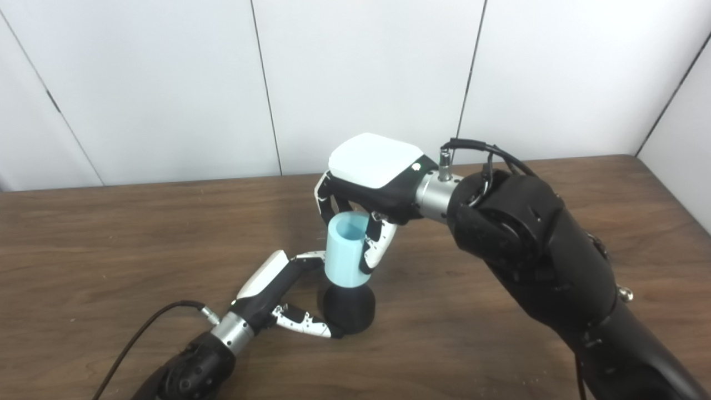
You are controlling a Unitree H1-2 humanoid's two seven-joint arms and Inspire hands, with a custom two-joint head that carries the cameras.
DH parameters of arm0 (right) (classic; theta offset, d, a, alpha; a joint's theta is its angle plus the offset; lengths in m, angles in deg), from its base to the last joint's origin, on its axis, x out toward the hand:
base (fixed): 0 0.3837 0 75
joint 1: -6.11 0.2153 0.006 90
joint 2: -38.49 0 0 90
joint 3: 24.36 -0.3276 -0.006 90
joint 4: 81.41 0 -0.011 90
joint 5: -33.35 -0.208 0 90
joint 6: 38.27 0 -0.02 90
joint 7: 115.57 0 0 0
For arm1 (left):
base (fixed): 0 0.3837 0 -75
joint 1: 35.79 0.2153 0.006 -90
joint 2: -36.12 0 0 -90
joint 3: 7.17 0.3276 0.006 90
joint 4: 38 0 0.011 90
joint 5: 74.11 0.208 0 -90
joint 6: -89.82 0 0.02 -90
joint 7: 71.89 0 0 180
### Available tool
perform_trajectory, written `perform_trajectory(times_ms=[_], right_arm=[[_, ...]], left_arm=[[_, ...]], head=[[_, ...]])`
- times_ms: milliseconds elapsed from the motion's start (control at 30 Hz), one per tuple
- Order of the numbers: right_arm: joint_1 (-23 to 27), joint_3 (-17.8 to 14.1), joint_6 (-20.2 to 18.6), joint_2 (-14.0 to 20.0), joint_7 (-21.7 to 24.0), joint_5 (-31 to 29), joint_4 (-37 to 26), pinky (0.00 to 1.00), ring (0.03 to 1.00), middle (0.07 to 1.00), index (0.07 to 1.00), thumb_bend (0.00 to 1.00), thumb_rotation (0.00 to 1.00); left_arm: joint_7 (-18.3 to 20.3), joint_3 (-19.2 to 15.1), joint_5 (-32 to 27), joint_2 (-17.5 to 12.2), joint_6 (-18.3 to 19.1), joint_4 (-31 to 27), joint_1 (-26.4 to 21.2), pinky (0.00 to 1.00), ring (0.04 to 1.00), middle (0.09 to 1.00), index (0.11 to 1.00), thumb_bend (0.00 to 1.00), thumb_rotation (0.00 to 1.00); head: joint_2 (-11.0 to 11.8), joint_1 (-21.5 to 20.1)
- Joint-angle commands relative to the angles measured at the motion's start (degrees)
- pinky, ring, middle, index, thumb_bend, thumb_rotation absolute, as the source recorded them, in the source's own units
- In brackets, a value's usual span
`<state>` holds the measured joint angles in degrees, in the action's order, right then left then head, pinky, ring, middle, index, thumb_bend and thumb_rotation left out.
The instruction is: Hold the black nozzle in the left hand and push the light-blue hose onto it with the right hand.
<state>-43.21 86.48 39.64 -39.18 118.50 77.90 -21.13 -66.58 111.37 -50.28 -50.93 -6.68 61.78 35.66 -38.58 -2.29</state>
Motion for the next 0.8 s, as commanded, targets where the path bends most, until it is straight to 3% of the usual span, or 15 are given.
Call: perform_trajectory(times_ms=[0, 167, 500, 767], right_arm=[[0.60, -0.90, 0.53, -0.02, -1.11, 0.05, -1.12, 0.30, 0.377, 0.444, 0.507, 0.53, 0.00], [0.35, -1.23, 0.33, -1.04, -1.14, -1.11, -1.26, 0.25, 0.327, 0.409, 0.513, 0.52, 0.00], [-0.11, -1.67, 0.91, -2.13, -1.97, -3.36, -1.17, 0.31, 0.381, 0.436, 0.514, 0.53, 0.00], [0.37, -1.01, 1.88, -2.54, -1.93, -4.52, -0.08, 0.29, 0.354, 0.415, 0.519, 0.52, 0.00]], left_arm=[[6.25, 2.63, 3.06, -1.67, 5.49, 2.88, 3.56, 0.87, 0.855, 0.757, 0.484, 0.52, 0.07], [6.23, 2.68, 3.19, -1.65, 5.61, 2.94, 3.50, 0.87, 0.855, 0.757, 0.484, 0.52, 0.07], [6.15, 2.70, 3.21, -1.56, 5.71, 2.85, 3.49, 0.88, 0.855, 0.757, 0.484, 0.52, 0.07], [6.17, 2.71, 3.19, -1.47, 5.83, 2.79, 3.53, 0.88, 0.856, 0.757, 0.484, 0.52, 0.07]], head=[[-0.08, 0.01], [-0.10, 0.03], [-0.19, 0.15], [-0.31, 0.10]])
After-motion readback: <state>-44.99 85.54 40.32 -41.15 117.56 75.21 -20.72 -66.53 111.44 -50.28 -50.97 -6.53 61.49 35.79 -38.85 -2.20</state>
